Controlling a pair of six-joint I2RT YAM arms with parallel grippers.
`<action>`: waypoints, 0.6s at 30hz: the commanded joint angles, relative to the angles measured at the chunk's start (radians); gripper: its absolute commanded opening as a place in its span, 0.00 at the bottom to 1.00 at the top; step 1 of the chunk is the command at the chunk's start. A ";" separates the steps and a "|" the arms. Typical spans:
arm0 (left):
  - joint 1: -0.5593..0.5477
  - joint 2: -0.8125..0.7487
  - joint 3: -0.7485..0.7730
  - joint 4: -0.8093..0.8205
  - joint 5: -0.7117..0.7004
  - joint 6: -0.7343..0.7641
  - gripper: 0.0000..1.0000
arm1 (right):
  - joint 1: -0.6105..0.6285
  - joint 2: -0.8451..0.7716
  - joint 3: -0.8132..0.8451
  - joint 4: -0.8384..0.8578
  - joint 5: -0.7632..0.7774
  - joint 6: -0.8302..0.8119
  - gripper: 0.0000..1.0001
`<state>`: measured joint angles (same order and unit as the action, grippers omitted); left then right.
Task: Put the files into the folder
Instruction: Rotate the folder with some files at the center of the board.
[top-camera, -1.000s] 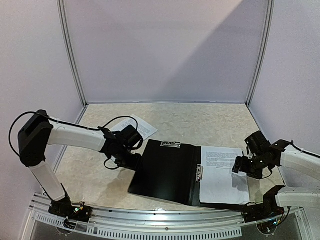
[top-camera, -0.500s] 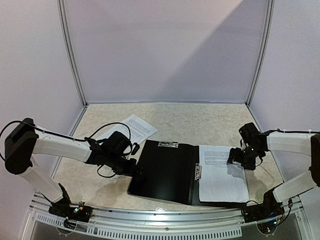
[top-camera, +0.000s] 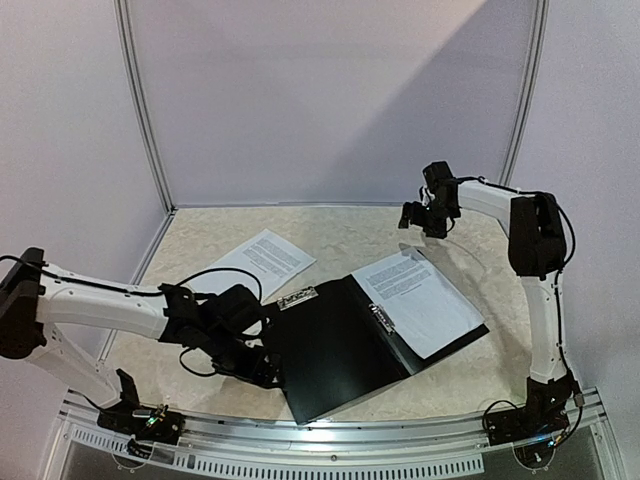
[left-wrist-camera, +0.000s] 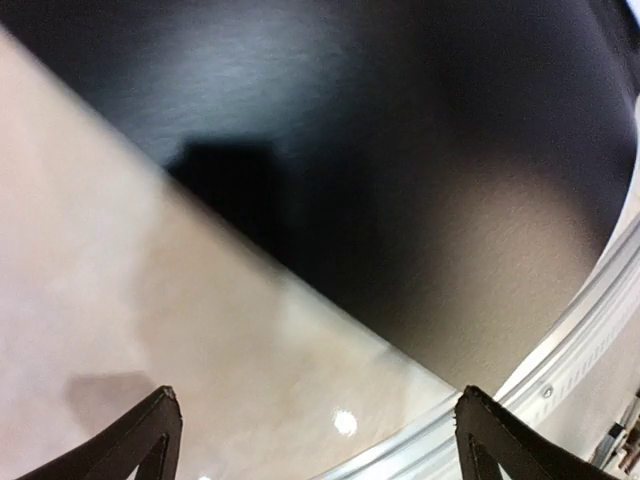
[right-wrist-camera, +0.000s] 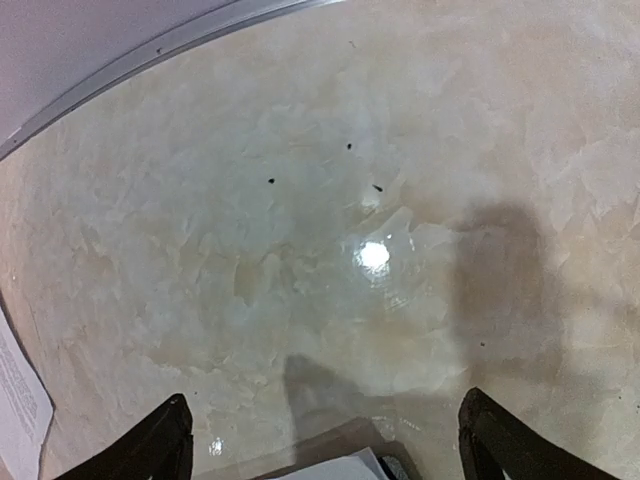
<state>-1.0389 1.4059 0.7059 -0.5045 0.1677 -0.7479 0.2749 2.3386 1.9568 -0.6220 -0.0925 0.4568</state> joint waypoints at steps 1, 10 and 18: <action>0.001 -0.079 0.198 -0.365 -0.235 0.067 0.97 | -0.043 0.009 -0.073 -0.095 -0.079 -0.006 0.99; 0.210 0.015 0.383 -0.024 -0.329 0.481 1.00 | -0.040 -0.452 -0.565 0.180 -0.170 -0.007 0.94; 0.293 0.388 0.633 -0.048 -0.292 0.794 0.96 | 0.033 -0.888 -1.014 0.371 -0.227 0.016 0.84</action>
<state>-0.7578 1.6444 1.2491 -0.5491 -0.1440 -0.1612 0.2546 1.6009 1.1133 -0.3637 -0.2771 0.4606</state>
